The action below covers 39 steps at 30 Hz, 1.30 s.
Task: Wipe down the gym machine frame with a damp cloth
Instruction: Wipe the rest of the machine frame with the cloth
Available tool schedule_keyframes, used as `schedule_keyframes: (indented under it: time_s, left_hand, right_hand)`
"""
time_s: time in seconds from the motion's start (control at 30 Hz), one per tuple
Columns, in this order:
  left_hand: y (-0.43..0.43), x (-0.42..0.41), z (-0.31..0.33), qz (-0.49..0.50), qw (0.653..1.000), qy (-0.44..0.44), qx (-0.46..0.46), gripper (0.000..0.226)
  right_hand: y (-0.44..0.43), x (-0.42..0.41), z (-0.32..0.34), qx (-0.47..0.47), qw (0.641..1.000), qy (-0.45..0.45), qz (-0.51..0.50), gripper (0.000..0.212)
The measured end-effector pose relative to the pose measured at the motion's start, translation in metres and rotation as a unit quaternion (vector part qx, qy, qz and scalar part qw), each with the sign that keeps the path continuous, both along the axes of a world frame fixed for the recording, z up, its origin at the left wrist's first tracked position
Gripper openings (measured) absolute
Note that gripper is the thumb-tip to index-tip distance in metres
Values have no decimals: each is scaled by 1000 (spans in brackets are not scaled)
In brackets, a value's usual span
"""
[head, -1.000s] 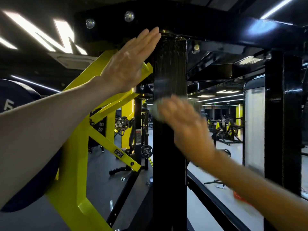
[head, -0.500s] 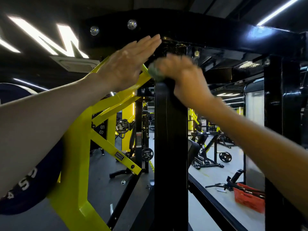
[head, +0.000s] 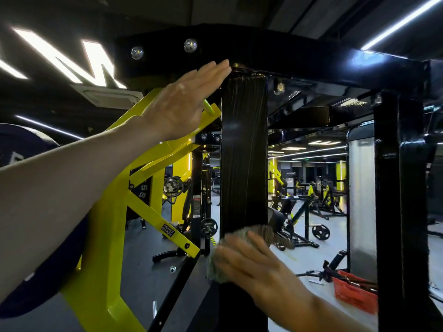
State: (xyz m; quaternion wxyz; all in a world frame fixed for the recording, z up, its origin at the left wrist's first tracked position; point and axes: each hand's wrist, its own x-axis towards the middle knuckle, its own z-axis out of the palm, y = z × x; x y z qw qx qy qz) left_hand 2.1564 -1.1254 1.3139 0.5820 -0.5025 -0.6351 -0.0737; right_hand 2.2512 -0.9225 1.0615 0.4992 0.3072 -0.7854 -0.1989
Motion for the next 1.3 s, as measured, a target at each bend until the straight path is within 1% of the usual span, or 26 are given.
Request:
schedule_keyframes:
  time_s: [0.07,0.13,0.17,0.27,0.33,0.37,0.43,0.5,0.57,0.63,0.7,0.8,0.87,0.97,1.07,1.1,1.2,1.3]
  left_hand:
    - [1,0,0,1,1000,-1,3,78]
    - [1,0,1,1,1000,-1,3,78]
    - [0,0,2,1,1000,-1,1,78]
    - [-3,0,5,3,1000,-7,-2,79]
    - [-4,0,8,-4,1000,-18,-5,79]
    - [-5,1,9,-9,1000,-27,-5,77]
    - [-6,3,14,-18,999,-43,2,74]
    - [-8,5,17,-24,999,-47,3,73]
    - [-9,7,19,-26,999,-45,-3,72]
    - [-8,6,17,-28,999,-45,0,72]
    - [-5,5,13,-26,999,-45,15,71]
    - [-2,5,8,-16,999,-42,16,73]
    - [0,4,5,-8,999,-39,3,73]
    - [7,4,-3,20,1000,-10,-8,69]
    - [16,4,-27,52,997,36,-34,64]
    - [19,3,-38,49,997,40,-50,63]
    - [27,0,-68,29,996,14,-83,61]
    - [30,-3,-85,30,996,16,-81,59]
  right_hand:
    - [4,1,-2,13,1000,-5,6,33]
    - [1,-4,23,10,1000,-13,21,32]
    - [-3,-7,42,5,999,-15,30,33]
    - [-7,-20,118,-10,1000,2,19,54]
    - [-8,-22,176,-46,999,19,11,53]
    - [-11,-20,202,-56,998,24,-2,53]
    - [-14,-16,243,-43,997,52,-47,57]
    - [-12,-14,265,-12,989,93,-111,60]
    - [-12,-13,269,2,988,111,-112,59]
    - [-15,-14,262,-12,992,106,-70,57]
    - [-18,-20,256,-47,993,104,-36,57]
    - [-20,-29,240,-83,989,111,-45,58]
    - [-19,-30,215,-94,988,117,-38,57]
    - [-20,-25,160,-115,987,110,15,62]
    - [-21,-23,88,-142,986,67,47,62]
    - [-21,-22,61,-146,987,48,52,58]
    - [-16,-16,-27,-118,992,3,43,39]
    - [-8,-8,-96,-81,996,-44,19,34]
